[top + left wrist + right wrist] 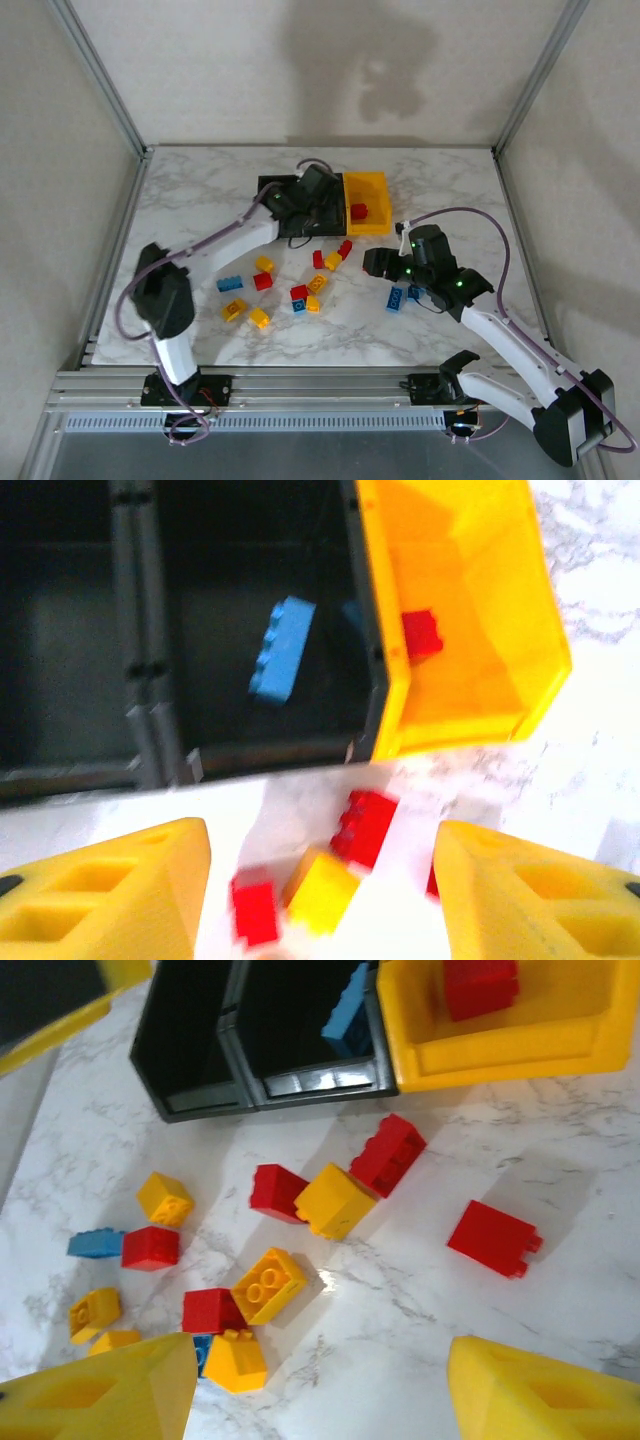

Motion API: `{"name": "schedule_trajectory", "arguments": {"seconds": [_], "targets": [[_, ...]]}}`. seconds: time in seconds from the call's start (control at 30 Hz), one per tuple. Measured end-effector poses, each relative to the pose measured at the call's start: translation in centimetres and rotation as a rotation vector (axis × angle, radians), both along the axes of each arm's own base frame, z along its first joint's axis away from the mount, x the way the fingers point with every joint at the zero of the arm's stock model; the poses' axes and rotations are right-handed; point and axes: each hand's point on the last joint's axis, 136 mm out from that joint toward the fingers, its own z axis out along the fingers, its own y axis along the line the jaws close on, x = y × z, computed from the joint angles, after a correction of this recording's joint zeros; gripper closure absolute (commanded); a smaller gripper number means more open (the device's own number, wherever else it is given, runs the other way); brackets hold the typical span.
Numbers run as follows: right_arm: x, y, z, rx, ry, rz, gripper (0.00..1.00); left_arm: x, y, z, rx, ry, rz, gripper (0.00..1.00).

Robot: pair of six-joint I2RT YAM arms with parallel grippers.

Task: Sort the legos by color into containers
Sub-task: Pick up the lego from the center of the table.

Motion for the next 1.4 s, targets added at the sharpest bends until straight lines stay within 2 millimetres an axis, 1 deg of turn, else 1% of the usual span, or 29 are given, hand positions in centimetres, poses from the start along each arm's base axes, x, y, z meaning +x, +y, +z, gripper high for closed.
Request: {"name": "schedule_trajectory", "arguments": {"seconds": [0.1, 0.2, 0.27, 0.33, 0.4, 0.5, 0.6, 0.8, 0.9, 1.0, 1.1, 1.17, 1.3, 1.37, 1.4], "targets": [[-0.8, 1.7, 0.6, 0.021, -0.024, 0.067, 0.33, -2.7, 3.3, -0.5, -0.018, 0.015, 0.044, 0.36], [-1.7, 3.9, 0.9, 0.031, -0.054, 0.145, 0.34, -5.0, 6.6, -2.2, -0.057, 0.039, 0.126, 0.36], [-2.3, 5.5, 0.4, 0.016, -0.053, 0.197, 0.34, -6.4, 9.0, -3.8, -0.080, 0.069, 0.200, 0.31], [-2.8, 7.0, -0.5, -0.013, -0.041, 0.248, 0.33, -7.4, 10.9, -5.2, -0.102, 0.098, 0.275, 0.26], [-2.9, 8.2, -1.0, -0.035, -0.035, 0.279, 0.33, -8.0, 12.4, -6.6, -0.114, 0.129, 0.340, 0.26], [-2.8, 9.5, -1.2, -0.051, -0.043, 0.307, 0.33, -8.1, 13.7, -8.1, -0.116, 0.164, 0.410, 0.26], [-2.8, 10.1, -0.8, -0.040, -0.058, 0.317, 0.33, -7.5, 14.4, -9.2, -0.113, 0.187, 0.457, 0.26], [-2.5, 9.9, -0.4, -0.040, -0.080, 0.298, 0.33, -6.8, 15.8, -12.4, -0.058, 0.260, 0.517, 0.25], [-2.4, 9.7, 0.3, -0.033, -0.099, 0.288, 0.33, -6.2, 15.7, -13.4, -0.043, 0.280, 0.521, 0.26], [-2.3, 9.5, 0.8, -0.030, -0.114, 0.278, 0.33, -5.4, 15.2, -13.9, -0.040, 0.284, 0.514, 0.28], [-2.3, 9.4, 0.7, -0.034, -0.113, 0.275, 0.33, -4.6, 14.6, -14.3, -0.039, 0.291, 0.500, 0.29], [-2.3, 9.3, 0.6, -0.039, -0.111, 0.273, 0.33, -4.1, 14.3, -14.6, -0.037, 0.292, 0.493, 0.33], [-2.1, 9.1, 0.5, -0.049, -0.112, 0.261, 0.33, -3.9, 14.0, -15.2, -0.034, 0.309, 0.484, 0.35], [-2.1, 9.1, 0.5, -0.051, -0.114, 0.258, 0.33, -4.0, 13.9, -15.4, -0.035, 0.316, 0.481, 0.37], [-2.0, 9.1, 0.5, -0.053, -0.116, 0.258, 0.33, -4.0, 13.8, -15.5, -0.036, 0.320, 0.480, 0.40]]}}
